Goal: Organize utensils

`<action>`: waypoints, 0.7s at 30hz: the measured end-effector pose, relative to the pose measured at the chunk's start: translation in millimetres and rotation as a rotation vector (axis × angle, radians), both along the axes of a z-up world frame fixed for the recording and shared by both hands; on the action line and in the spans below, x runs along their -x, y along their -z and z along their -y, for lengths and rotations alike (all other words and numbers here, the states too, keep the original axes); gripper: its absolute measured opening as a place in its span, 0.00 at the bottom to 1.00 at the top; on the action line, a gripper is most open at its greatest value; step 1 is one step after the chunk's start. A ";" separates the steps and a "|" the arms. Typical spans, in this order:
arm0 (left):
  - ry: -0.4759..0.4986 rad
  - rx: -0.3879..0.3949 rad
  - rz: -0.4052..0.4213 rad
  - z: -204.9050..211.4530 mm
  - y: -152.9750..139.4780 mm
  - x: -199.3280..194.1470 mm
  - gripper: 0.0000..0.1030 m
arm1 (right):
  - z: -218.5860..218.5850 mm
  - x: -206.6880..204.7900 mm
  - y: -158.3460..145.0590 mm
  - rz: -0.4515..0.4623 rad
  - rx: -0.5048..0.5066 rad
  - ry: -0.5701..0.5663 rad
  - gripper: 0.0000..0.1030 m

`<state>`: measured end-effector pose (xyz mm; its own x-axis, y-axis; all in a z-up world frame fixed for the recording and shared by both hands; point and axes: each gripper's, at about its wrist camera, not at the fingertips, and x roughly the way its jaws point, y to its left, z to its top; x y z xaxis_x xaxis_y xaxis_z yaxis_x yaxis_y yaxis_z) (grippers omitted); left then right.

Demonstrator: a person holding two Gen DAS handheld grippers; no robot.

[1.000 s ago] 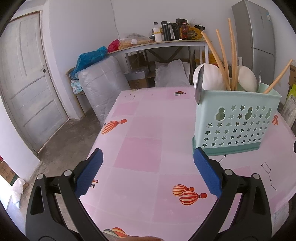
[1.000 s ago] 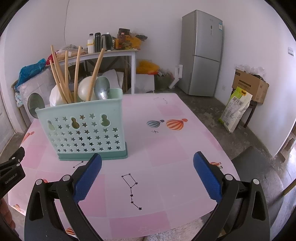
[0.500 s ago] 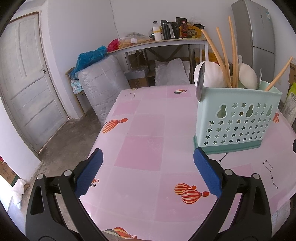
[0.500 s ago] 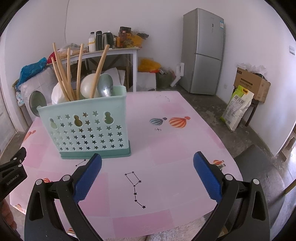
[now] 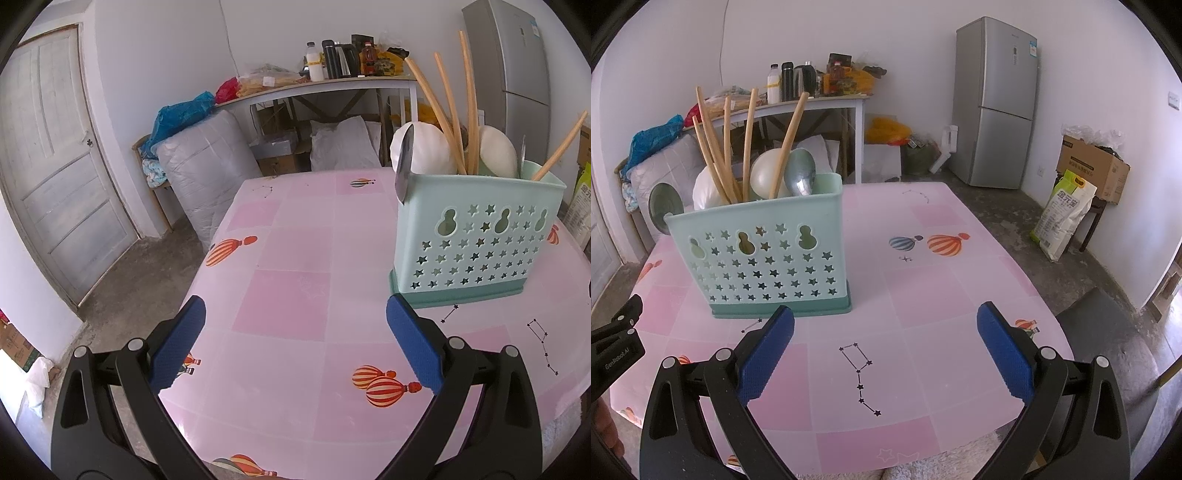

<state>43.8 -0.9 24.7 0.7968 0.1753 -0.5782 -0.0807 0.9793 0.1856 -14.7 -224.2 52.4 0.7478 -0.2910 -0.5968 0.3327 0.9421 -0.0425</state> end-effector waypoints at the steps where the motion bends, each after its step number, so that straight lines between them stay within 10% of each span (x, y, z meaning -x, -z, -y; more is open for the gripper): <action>1: 0.000 0.000 0.000 -0.7 -0.1 0.3 0.92 | -0.5 0.0 -0.1 0.001 0.000 0.000 0.94; 21: -0.008 -0.003 0.007 -4.1 -1.8 0.5 0.92 | 0.6 0.9 -2.0 0.002 0.001 0.005 0.94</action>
<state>43.4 3.2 26.5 0.7994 0.1832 -0.5721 -0.0900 0.9781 0.1875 -15.6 -224.8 54.5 0.7475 -0.2955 -0.5950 0.3379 0.9402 -0.0425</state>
